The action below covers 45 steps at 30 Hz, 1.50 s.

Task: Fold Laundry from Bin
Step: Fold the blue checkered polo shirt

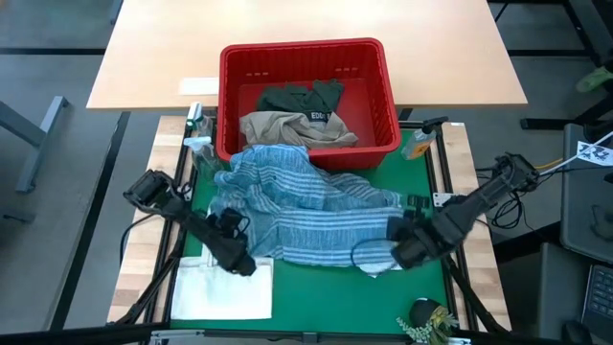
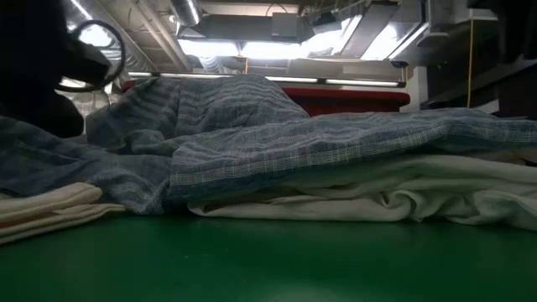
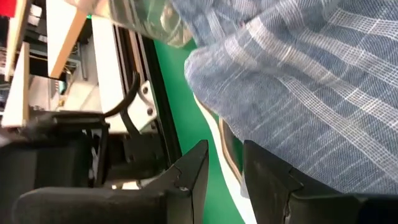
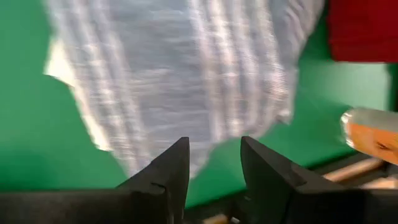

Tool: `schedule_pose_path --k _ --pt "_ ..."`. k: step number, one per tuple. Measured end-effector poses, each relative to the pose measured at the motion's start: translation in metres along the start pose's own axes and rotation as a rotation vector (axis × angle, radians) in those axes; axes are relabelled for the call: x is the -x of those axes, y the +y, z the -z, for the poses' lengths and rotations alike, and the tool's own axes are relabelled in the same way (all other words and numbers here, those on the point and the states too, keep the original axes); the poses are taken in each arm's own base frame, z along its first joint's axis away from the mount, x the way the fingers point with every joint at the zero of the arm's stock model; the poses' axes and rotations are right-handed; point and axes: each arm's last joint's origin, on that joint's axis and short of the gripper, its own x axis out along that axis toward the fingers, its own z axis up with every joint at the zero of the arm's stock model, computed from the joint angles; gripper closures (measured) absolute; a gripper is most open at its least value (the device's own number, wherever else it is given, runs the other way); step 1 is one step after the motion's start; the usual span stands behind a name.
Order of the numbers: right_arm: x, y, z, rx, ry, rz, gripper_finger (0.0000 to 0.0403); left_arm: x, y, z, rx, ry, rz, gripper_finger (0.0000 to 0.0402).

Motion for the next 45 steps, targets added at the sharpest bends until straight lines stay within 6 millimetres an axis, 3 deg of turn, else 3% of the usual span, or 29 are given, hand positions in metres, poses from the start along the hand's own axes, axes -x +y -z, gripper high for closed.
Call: schedule_pose_path --k 10,18,26,34,45 --pt "0.012 0.033 0.024 0.097 -0.126 -0.065 0.0259 0.009 0.007 0.032 0.133 -0.035 0.039 0.0307" --pt "0.014 0.04 0.02 0.006 -0.304 -0.035 0.0259 0.013 0.005 0.047 0.245 -0.039 0.119 0.0307" --pt "-0.017 0.054 0.023 0.036 -0.261 -0.118 0.0259 0.013 0.004 0.048 0.276 -0.034 0.131 0.0308" --pt "-0.049 0.055 0.034 0.064 -0.171 -0.092 0.0259 0.013 0.002 0.048 0.283 -0.027 0.148 0.0308" --pt "-0.073 0.063 0.039 0.056 -0.146 -0.193 0.0259 0.013 0.0 0.048 0.275 -0.013 0.165 0.0308"
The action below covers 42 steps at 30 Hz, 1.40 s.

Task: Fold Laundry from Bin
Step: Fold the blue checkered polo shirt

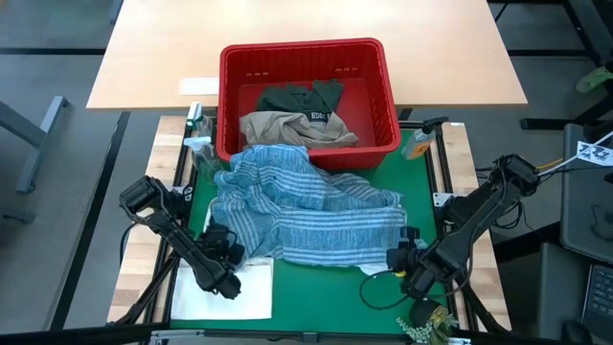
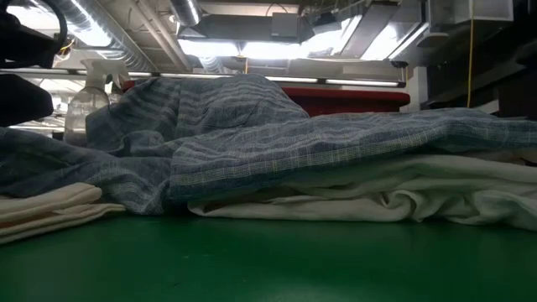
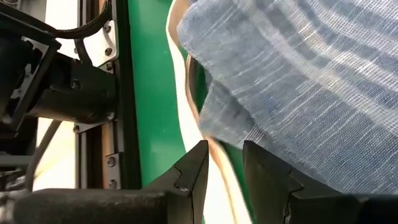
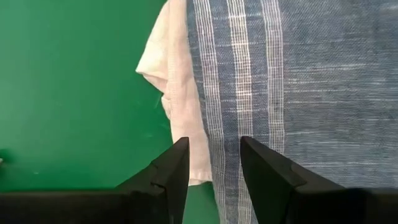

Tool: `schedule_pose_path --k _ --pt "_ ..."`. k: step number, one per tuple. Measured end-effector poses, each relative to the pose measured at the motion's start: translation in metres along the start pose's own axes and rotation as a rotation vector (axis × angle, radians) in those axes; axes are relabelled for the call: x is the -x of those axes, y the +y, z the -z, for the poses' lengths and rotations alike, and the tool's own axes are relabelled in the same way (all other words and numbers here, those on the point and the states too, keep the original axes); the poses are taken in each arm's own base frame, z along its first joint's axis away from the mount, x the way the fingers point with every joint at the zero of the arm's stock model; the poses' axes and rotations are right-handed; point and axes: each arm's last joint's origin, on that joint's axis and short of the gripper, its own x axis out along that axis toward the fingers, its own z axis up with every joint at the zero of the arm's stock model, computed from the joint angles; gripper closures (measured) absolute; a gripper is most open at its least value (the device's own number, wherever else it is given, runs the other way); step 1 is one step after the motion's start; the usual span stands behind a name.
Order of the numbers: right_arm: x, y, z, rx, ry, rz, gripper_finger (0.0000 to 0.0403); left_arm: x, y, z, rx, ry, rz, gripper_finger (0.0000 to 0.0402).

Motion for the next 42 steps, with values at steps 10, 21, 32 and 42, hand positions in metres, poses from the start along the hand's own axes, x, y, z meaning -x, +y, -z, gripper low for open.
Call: schedule_pose_path --k 10,21,32,42 --pt "-0.001 0.0 0.001 0.0 0.002 0.0 0.0259 0.022 0.012 -0.012 0.022 -0.006 0.006 0.0308" --pt "-0.001 0.0 0.0 0.0 0.002 -0.001 0.0259 0.069 -0.003 -0.023 -0.116 0.029 0.302 0.0308" --pt "-0.001 0.0 0.0 0.0 0.001 0.001 0.0258 0.079 -0.024 -0.022 -0.239 0.031 0.522 0.0308" --pt "-0.001 0.0 0.0 0.0 0.002 0.0 0.0258 0.075 -0.035 -0.034 -0.371 0.042 0.531 0.028"
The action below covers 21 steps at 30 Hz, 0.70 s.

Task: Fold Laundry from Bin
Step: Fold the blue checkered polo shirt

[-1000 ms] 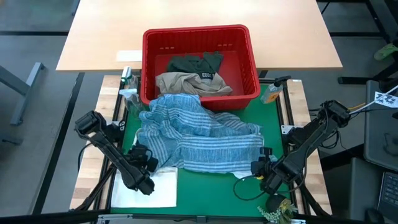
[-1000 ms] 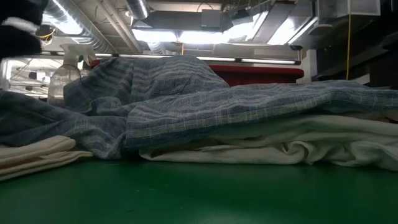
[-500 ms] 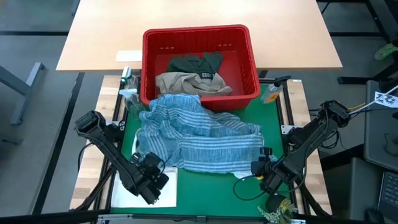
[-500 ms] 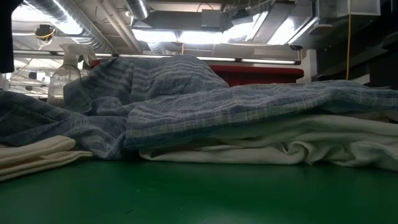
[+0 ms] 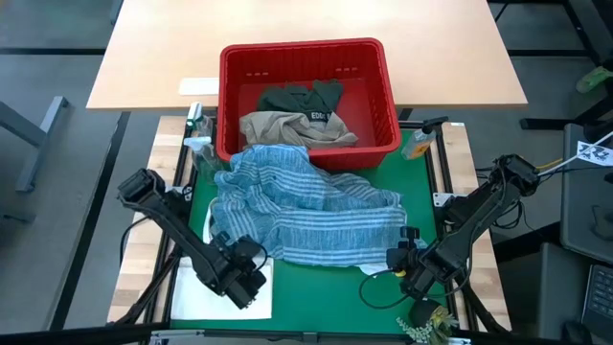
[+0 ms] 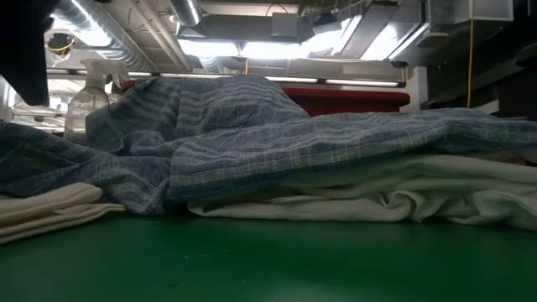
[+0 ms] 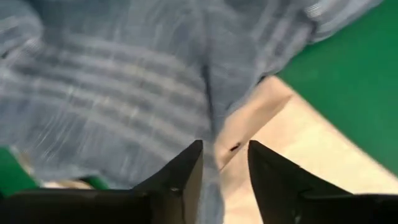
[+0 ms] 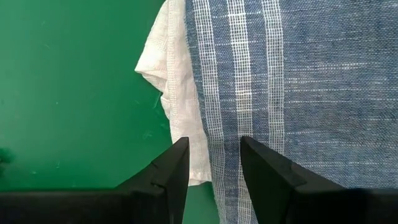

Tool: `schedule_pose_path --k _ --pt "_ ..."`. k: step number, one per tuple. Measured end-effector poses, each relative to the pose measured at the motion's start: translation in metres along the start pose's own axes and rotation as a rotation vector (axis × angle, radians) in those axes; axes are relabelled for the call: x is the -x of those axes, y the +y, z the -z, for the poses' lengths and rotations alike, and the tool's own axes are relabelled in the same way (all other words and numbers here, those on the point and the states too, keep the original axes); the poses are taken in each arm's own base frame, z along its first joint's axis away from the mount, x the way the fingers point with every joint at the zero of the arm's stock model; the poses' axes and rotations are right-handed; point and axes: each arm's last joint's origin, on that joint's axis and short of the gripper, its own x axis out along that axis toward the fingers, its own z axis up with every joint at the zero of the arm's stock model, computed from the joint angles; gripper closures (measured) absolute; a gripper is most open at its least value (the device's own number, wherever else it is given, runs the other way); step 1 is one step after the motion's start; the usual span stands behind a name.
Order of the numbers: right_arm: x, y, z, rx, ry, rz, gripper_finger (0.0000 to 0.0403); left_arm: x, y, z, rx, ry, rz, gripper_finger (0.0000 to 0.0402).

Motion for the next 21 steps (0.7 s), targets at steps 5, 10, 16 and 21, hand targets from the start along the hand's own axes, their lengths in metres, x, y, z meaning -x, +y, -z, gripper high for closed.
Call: schedule_pose_path --k 5,10,16,21 --pt "0.0 0.0 0.0 0.0 0.001 0.0 0.0258 -0.003 -0.011 -0.011 -0.084 -0.016 0.106 0.0229" --pt "0.0 0.0 0.0 0.0 0.006 -0.005 0.0258 -0.01 -0.022 -0.012 -0.149 -0.04 0.178 0.0202" --pt "0.0 0.0 0.0 0.0 0.007 -0.006 0.0258 -0.032 -0.02 -0.001 -0.117 0.0 0.095 0.0203" --pt "0.0 0.0 0.0 0.0 0.007 -0.006 0.0258 -0.046 -0.011 0.002 -0.105 0.014 0.033 0.0207"
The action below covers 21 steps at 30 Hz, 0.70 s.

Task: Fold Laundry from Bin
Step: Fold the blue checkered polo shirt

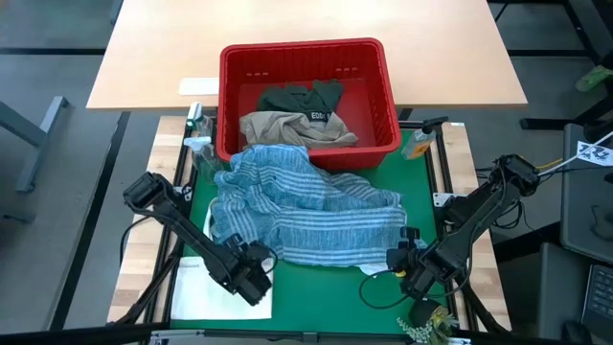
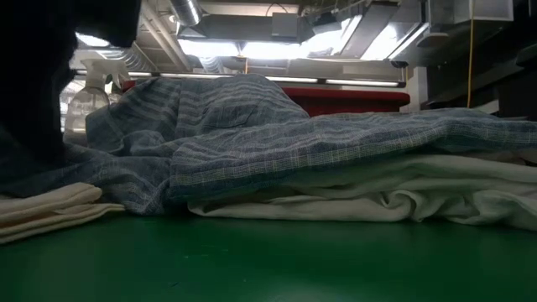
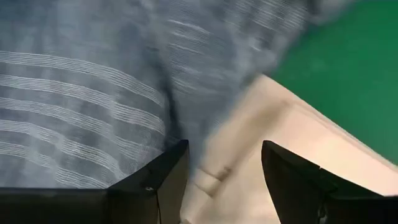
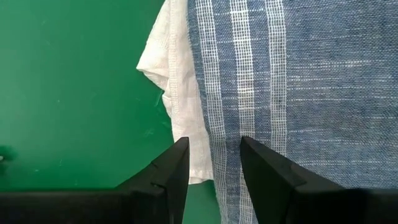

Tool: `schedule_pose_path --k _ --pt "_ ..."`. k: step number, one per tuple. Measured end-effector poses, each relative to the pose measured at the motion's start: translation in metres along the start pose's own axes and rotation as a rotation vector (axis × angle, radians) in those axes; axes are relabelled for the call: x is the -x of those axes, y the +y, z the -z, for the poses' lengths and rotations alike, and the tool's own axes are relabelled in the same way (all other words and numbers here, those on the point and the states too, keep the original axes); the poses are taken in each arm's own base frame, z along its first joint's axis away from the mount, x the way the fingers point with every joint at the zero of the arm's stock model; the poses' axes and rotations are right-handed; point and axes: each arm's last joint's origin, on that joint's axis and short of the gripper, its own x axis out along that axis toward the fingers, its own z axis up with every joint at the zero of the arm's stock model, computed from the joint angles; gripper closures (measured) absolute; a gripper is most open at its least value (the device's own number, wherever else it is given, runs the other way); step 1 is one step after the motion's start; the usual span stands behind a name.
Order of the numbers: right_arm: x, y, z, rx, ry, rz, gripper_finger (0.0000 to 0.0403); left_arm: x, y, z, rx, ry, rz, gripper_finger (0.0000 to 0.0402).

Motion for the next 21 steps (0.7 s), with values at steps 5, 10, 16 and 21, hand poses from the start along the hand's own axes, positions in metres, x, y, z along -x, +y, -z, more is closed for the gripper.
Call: schedule_pose_path --k 5,10,16,21 --pt "0.0 0.0 0.0 0.0 0.0 0.0 0.0258 -0.012 0.009 -0.001 0.03 -0.011 -0.049 0.0207" --pt "0.0 0.0 0.0 0.0 0.001 0.0 0.0258 -0.023 0.012 0.003 0.041 -0.013 -0.035 0.0208" --pt "0.0 0.0 0.0 0.0 0.0 0.0 0.0258 -0.034 0.016 0.008 0.036 -0.011 -0.043 0.0208" --pt "0.0 0.0 0.0 0.0 0.0 0.0 0.0258 -0.04 0.015 0.01 0.027 -0.015 -0.065 0.0208"
